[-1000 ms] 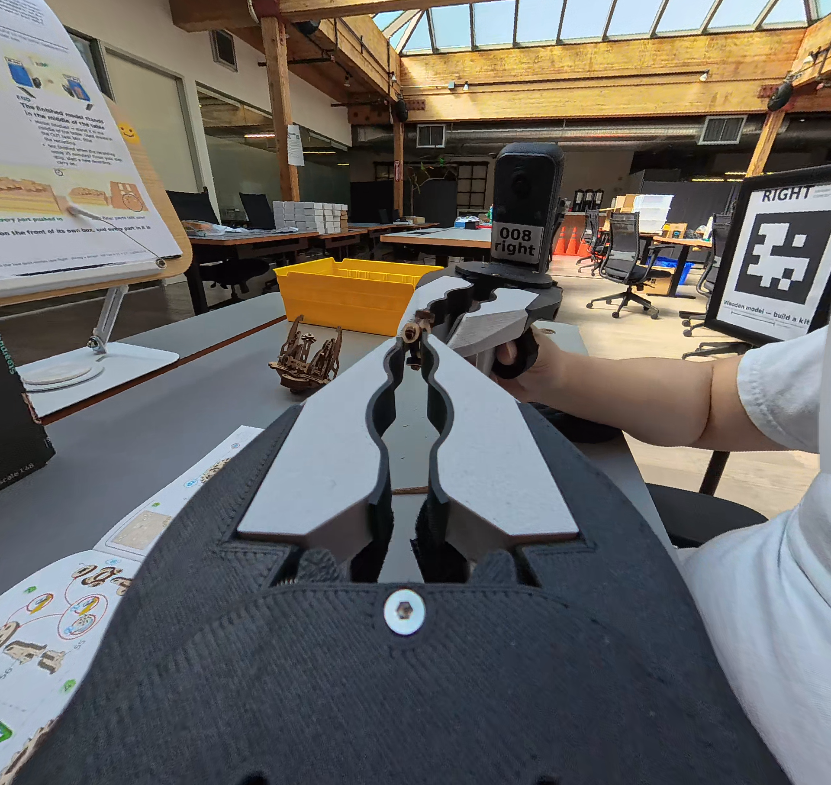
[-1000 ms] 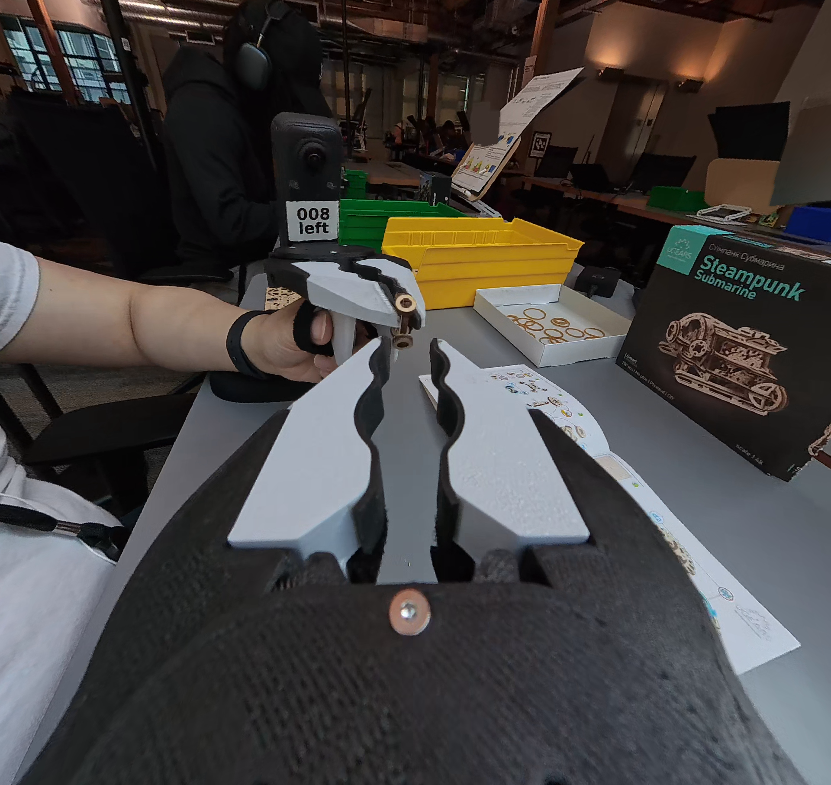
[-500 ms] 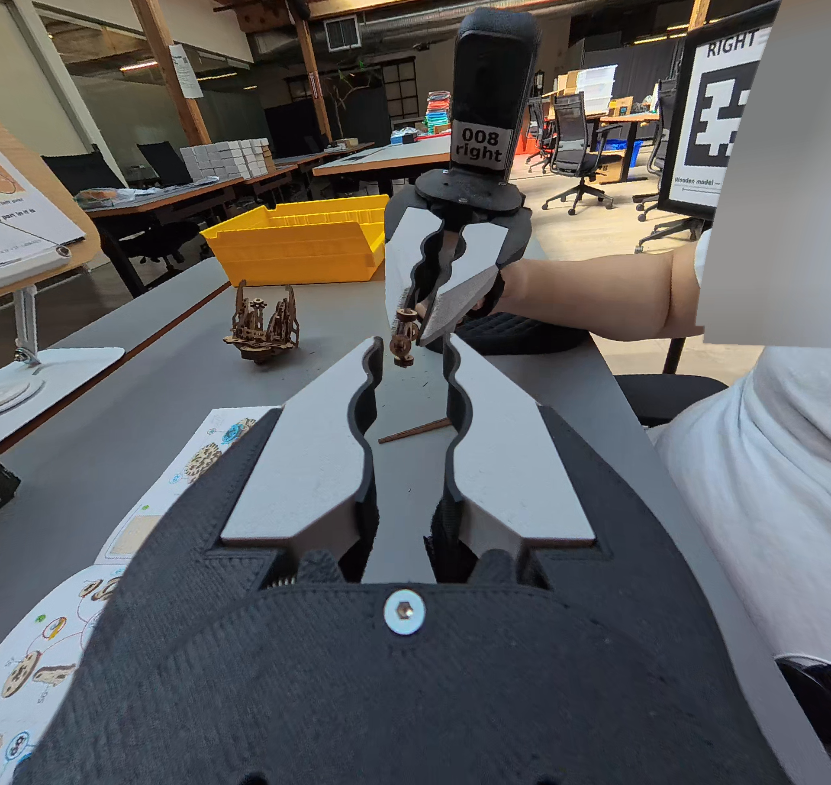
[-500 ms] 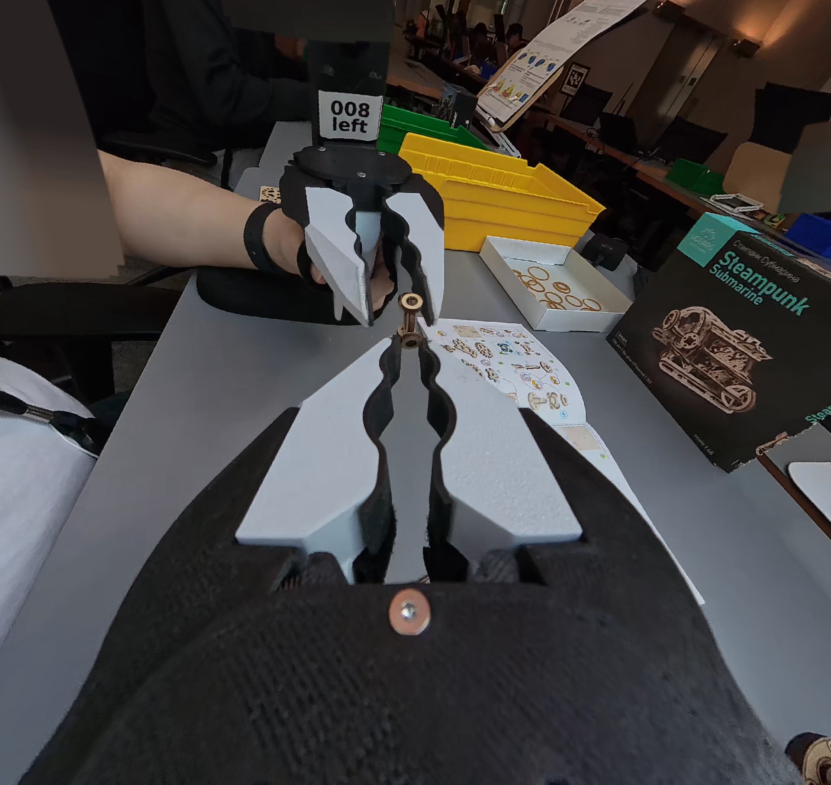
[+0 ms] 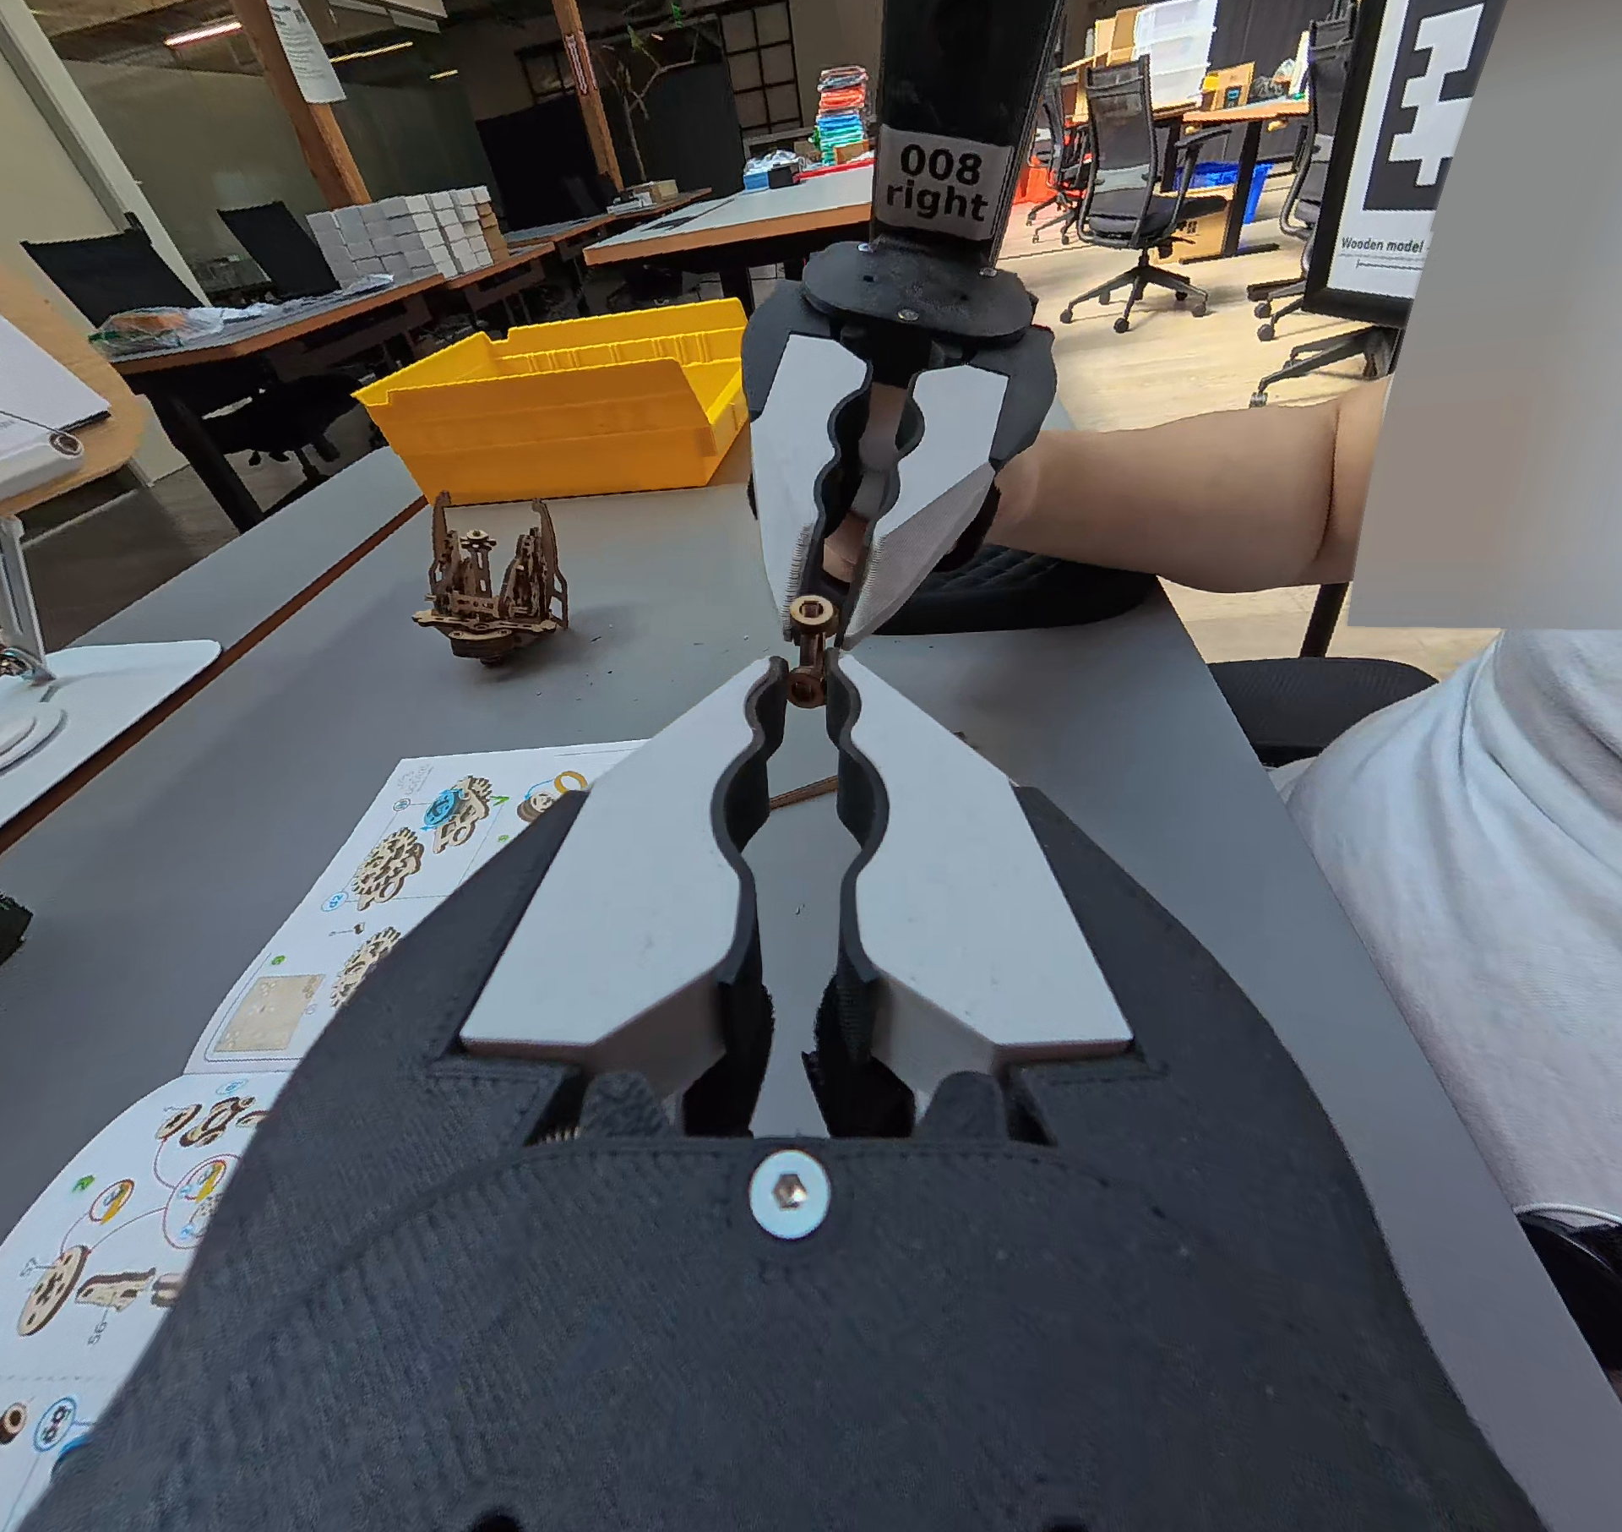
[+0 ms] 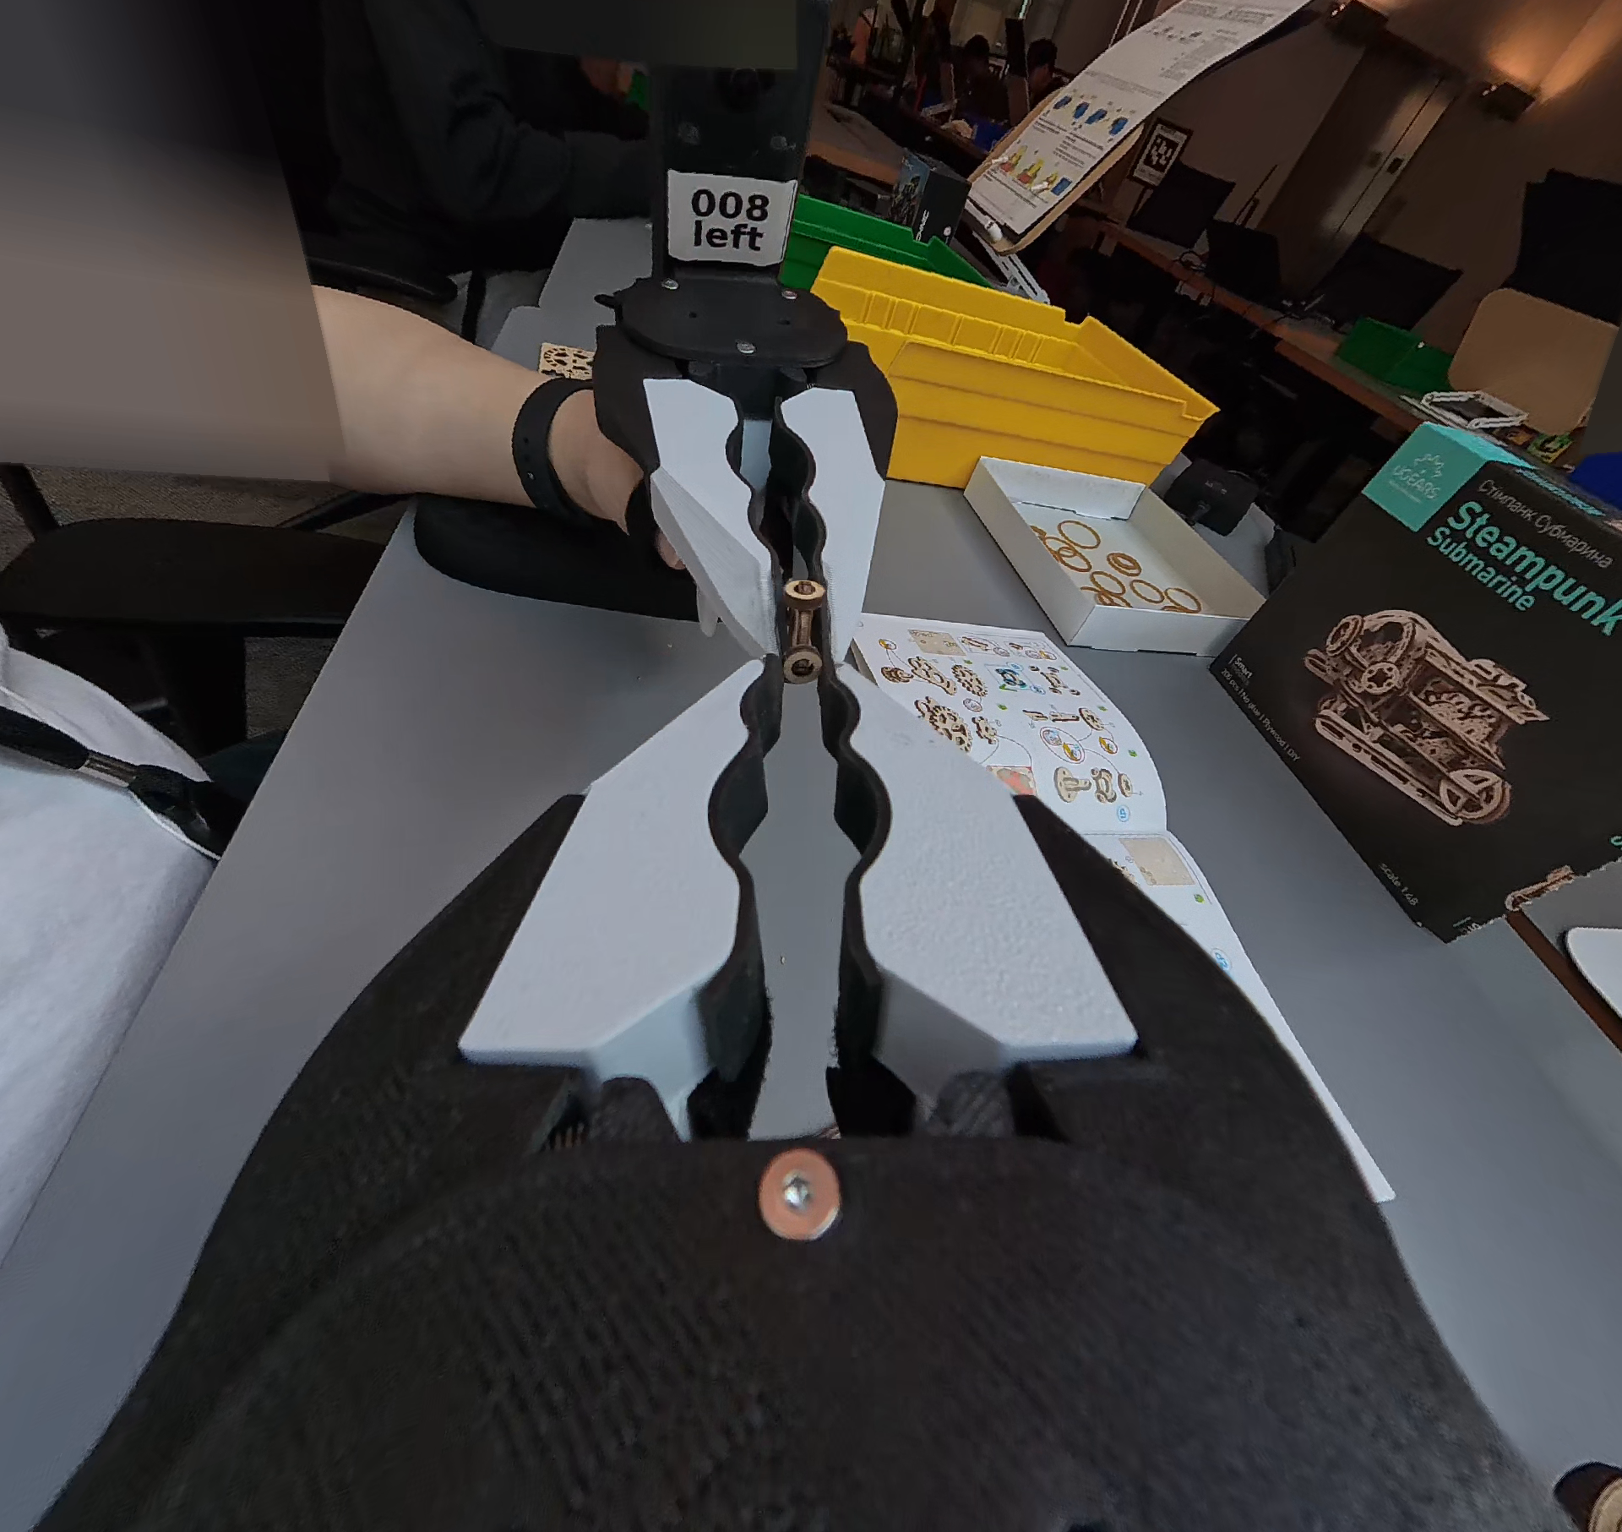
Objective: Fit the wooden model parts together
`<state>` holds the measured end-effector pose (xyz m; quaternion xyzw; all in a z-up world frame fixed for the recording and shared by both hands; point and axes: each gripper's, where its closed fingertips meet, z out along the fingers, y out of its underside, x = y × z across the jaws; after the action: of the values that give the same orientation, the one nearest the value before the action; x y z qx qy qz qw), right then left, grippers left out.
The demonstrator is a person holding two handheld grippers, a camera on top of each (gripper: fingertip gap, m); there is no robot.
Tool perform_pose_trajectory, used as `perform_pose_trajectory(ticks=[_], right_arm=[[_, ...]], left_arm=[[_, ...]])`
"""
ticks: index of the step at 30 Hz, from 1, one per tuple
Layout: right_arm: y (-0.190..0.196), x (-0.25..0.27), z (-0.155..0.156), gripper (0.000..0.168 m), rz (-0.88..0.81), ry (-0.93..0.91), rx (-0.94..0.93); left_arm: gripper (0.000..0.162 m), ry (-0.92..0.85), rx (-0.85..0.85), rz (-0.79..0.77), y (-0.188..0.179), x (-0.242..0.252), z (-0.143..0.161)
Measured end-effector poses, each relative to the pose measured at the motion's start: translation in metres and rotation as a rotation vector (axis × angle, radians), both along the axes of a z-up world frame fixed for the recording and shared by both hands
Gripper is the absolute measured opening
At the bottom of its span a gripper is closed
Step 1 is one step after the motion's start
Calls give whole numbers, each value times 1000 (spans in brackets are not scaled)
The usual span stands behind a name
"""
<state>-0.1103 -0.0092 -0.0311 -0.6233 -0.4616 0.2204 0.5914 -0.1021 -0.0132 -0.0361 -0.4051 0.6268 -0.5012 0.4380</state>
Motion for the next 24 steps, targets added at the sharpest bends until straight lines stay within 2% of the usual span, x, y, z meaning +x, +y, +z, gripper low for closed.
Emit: perform_pose_trajectory(ticks=[13,24], right_arm=[[-14,3,18,6,53,102,59],[-15,-1,14,1,47,64,83]], left_arm=[[6,-64,-50,-42,-8,-4,14],[6,-69,-41,-42,-11,-3,11]])
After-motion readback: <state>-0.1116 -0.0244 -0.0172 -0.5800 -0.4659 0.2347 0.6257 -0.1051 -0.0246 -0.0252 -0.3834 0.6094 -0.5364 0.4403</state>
